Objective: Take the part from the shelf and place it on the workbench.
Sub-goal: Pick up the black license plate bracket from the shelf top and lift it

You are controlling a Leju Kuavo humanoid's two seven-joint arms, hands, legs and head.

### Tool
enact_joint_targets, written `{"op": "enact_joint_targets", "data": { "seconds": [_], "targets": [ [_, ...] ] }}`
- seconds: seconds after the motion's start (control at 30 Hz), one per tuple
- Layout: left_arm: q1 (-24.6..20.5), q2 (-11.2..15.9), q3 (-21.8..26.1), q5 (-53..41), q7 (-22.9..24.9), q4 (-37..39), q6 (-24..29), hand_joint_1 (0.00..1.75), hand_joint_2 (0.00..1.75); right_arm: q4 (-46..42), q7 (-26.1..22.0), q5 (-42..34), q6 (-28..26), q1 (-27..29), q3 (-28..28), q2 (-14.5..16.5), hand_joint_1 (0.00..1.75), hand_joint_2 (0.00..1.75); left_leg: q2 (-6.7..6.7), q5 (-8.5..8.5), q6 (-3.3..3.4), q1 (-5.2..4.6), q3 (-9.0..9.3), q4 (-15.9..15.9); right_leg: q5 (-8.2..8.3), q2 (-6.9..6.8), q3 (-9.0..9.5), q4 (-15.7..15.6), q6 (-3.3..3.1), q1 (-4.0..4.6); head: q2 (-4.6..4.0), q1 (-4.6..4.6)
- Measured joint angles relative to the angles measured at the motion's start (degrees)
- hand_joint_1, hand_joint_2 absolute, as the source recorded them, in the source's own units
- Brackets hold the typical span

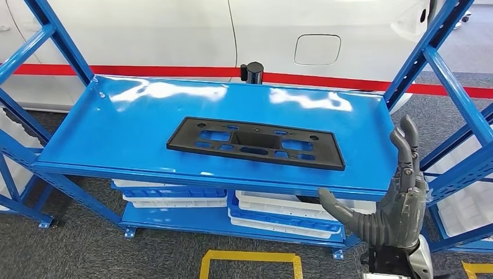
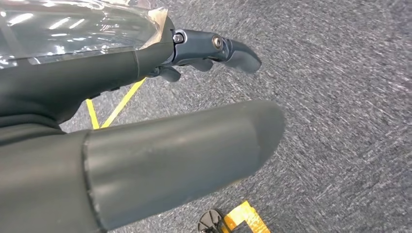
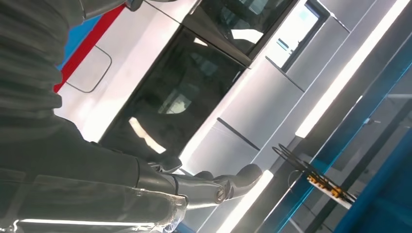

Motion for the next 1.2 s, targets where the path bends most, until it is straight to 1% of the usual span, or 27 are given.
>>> {"op": "enact_joint_targets", "data": {
  "seconds": [0.03,0.07,0.1,0.13,0.17,0.2,0.23,0.27,0.33,0.4,0.43,0.47,0.53,0.57,0.6,0.63,0.7,0.73,0.77,0.87,0.93,0.97,1.03,1.07,1.1,1.13,1.2],
  "targets": [
    [0.0,0.0,0.0,0.0,0.0,0.0,0.0,0.0,0.0,0.1,0.0,0.0,0.0,0.0,0.0,0.0,0.0,1.75,0.06,-0.02,-0.02,0.0,-0.02,0.0,-1.27,-0.01,-1.85,3.6,-0.02,-0.06,0.0,-0.01],
    [0.0,0.0,0.0,0.0,0.0,0.1,0.0,0.0,0.0,0.2,0.0,0.0,0.0,0.0,0.0,-0.1,0.0,1.75,0.1,-0.06,-0.08,0.01,0.0,0.0,-1.73,-0.01,-2.95,5.6,0.21,-0.12,0.0,-0.03],
    [0.0,0.0,0.0,0.0,0.0,0.1,0.0,0.0,0.0,0.3,0.1,0.0,0.0,0.0,0.0,-0.1,0.0,1.75,0.12,-0.14,-0.18,0.05,0.07,0.0,-1.27,-0.02,-2.97,5.5,0.65,-0.17,0.0,-0.04],
    [0.0,0.0,0.0,0.0,0.0,0.2,0.0,0.0,0.0,0.3,0.1,0.0,0.0,0.0,0.0,-0.1,0.0,1.75,0.1,-0.25,-0.34,0.11,0.21,0.1,0.07,-0.04,-1.75,3.0,1.24,-0.23,0.0,-0.03],
    [0.0,-0.1,0.0,0.0,0.0,0.2,0.0,0.0,0.0,0.3,0.1,0.0,0.0,0.0,0.0,-0.1,0.0,1.75,0.06,-0.41,-0.58,0.18,0.4,0.1,1.82,-0.07,0.35,-1.3,1.81,-0.33,0.0,-0.04],
    [0.0,-0.1,0.0,0.0,0.0,0.2,0.0,0.0,0.0,0.3,0.1,0.0,0.0,0.0,0.0,-0.1,0.0,1.75,0.01,-0.63,-0.91,0.12,0.55,0.3,3.25,-0.07,2.37,-5.2,2.02,-0.32,0.0,-0.04],
    [0.0,-0.1,0.0,0.0,0.0,0.2,0.0,0.0,0.0,0.3,0.1,0.0,0.0,0.0,0.0,-0.1,0.0,1.75,-0.04,-0.86,-1.25,0.06,0.64,0.4,4.27,-0.05,3.95,-8.2,1.83,-0.29,0.0,-0.06],
    [0.0,-0.1,0.0,0.0,0.0,0.2,-0.1,0.0,0.0,0.4,0.1,0.0,0.0,0.0,0.0,-0.1,0.0,1.75,-0.08,-1.02,-1.56,-0.02,0.68,0.5,4.71,-0.01,4.75,-9.7,1.38,-0.21,0.0,-0.11],
    [0.0,0.0,0.0,-0.1,0.0,0.3,-0.1,0.0,0.0,0.4,0.1,0.0,-0.1,0.1,0.0,-0.2,0.0,1.75,-0.11,-1.16,-1.98,0.0,0.68,0.5,4.83,0.09,4.97,-10.1,0.27,-0.09,0.0,-0.19],
    [0.0,-0.1,0.0,-0.2,0.1,0.3,-0.2,0.0,0.0,0.3,0.1,0.0,-0.1,0.2,0.0,-0.2,0.0,1.75,-0.01,-1.9,-2.49,0.19,0.23,1.4,4.84,0.1,5.13,-10.2,-0.42,-0.35,0.0,-0.26],
    [0.0,-0.1,0.0,-0.3,0.1,0.3,-0.2,0.0,0.0,0.3,0.1,0.0,-0.1,0.2,0.0,-0.1,0.0,1.75,0.1,-3.02,-2.84,0.3,-0.65,3.2,4.81,0.07,5.24,-10.3,-0.79,-0.53,0.0,-0.32],
    [0.0,-0.1,0.0,-0.3,0.1,0.3,-0.2,0.0,0.0,0.3,0.1,0.0,-0.1,0.2,0.0,-0.1,0.0,1.75,0.21,-4.66,-3.22,0.45,-2.24,6.4,4.73,0.02,5.33,-10.3,-1.09,-0.58,0.0,-0.39],
    [0.0,-0.1,0.0,-0.4,0.2,0.3,-0.3,0.0,0.0,0.3,0.1,0.0,-0.1,0.3,0.0,-0.1,0.0,1.75,0.34,-7.93,-3.78,0.72,-6.48,14.5,4.57,-0.07,5.4,-10.3,-1.51,-0.54,0.0,-0.48],
    [0.1,-0.1,0.0,-0.4,0.2,0.3,-0.3,0.0,0.0,0.3,0.1,0.1,-0.1,0.3,0.0,-0.1,0.0,1.75,0.37,-8.47,-3.92,0.83,-8.14,17.3,4.49,-0.08,5.46,-10.3,-1.6,-0.52,0.0,-0.49],
    [0.1,-0.1,0.0,-0.4,0.3,0.3,-0.3,0.0,0.0,0.3,0.1,0.1,-0.1,0.3,0.0,-0.1,0.0,1.75,0.42,-7.82,-3.94,0.92,-8.77,17.8,4.42,-0.06,5.58,-10.3,-1.68,-0.51,0.0,-0.49],
    [0.1,-0.1,0.0,-0.4,0.4,0.3,-0.3,0.0,0.0,0.3,0.1,0.1,-0.1,0.3,0.0,-0.1,0.0,1.75,0.47,-6.01,-3.87,0.99,-8.18,15.9,4.32,-0.02,5.77,-10.3,-1.7,-0.51,0.0,-0.49],
    [0.0,0.0,0.0,-0.4,0.5,0.3,-0.3,0.0,0.0,0.3,0.1,0.1,-0.2,0.4,0.0,0.0,0.0,1.75,0.53,-1.62,-3.4,1.01,-4.65,7.9,4.02,0.1,6.26,-10.3,-1.58,-0.48,0.0,-0.48],
    [0.0,0.0,0.0,-0.4,0.5,0.3,-0.3,0.0,0.0,0.3,0.1,0.1,-0.2,0.3,0.0,0.0,0.0,1.75,0.52,-0.34,-3.15,0.9,-3.01,4.3,3.84,0.15,6.38,-10.3,-1.36,-0.32,0.0,-0.47],
    [-0.1,0.0,0.0,-0.4,0.6,0.3,-0.3,0.0,0.0,0.3,0.2,0.1,-0.2,0.4,0.0,0.0,0.0,1.75,0.51,0.11,-2.93,0.75,-2.04,2.2,3.71,0.17,6.38,-10.3,-1.12,-0.19,0.0,-0.46],
    [-0.1,0.0,0.0,-0.5,0.8,0.3,-0.3,0.0,0.0,0.2,0.4,0.1,-0.3,0.5,0.0,0.0,0.0,1.75,0.51,0.0,-2.19,0.43,-1.42,0.9,3.53,0.13,6.32,-10.5,-0.15,-0.19,0.0,-0.47],
    [-0.1,0.0,0.0,-0.5,0.8,0.3,-0.3,0.0,0.0,0.1,0.5,0.3,-0.3,0.5,0.0,0.0,0.0,1.75,0.56,0.35,-1.45,0.65,-0.61,0.0,2.42,0.09,5.67,-8.8,0.13,-0.19,0.0,-0.39],
    [-0.1,-0.1,0.0,-0.5,0.8,0.3,-0.4,0.0,0.0,0.1,0.5,0.4,-0.3,0.5,0.0,0.0,0.0,1.75,0.6,0.48,-1.17,0.79,-0.23,-0.3,1.18,0.07,4.45,-6.2,0.01,-0.17,0.0,-0.34],
    [-0.1,-0.1,0.0,-0.5,0.8,0.3,-0.6,0.0,0.0,0.1,0.6,0.5,-0.3,0.6,0.0,-0.1,0.0,1.75,0.61,0.38,-0.88,0.66,-0.11,-0.3,-1.75,0.07,0.45,1.6,-0.27,-0.15,0.0,-0.28],
    [-0.1,-0.1,0.0,-0.5,0.8,0.3,-0.7,0.0,0.0,0.1,0.6,0.5,-0.2,0.7,0.0,-0.1,0.0,1.75,0.59,0.3,-0.83,0.59,-0.07,-0.3,-2.57,0.07,-1.35,4.7,-0.18,-0.14,0.0,-0.28],
    [-0.1,-0.1,0.0,-0.5,0.8,0.3,-0.8,0.0,0.0,0.2,0.6,0.6,-0.1,0.7,0.0,-0.1,0.0,1.75,0.55,0.2,-0.81,0.54,0.02,-0.3,-2.5,0.07,-2.22,5.8,0.13,-0.13,0.0,-0.28],
    [-0.1,-0.1,0.0,-0.6,0.8,0.3,-0.8,0.0,0.0,0.2,0.7,0.9,0.0,0.7,0.0,-0.1,0.0,1.75,0.48,0.09,-0.84,0.51,0.19,-0.3,-1.43,0.06,-1.86,4.5,0.6,-0.13,0.0,-0.29],
    [-0.1,-0.2,0.0,-0.7,0.8,0.3,-0.8,0.0,0.0,0.3,1.1,2.1,0.5,0.6,0.0,-0.2,0.0,1.75,0.29,-0.27,-1.11,0.49,0.68,-0.2,2.27,-0.01,1.51,-3.3,1.39,-0.14,0.0,-0.27]
  ]
}}
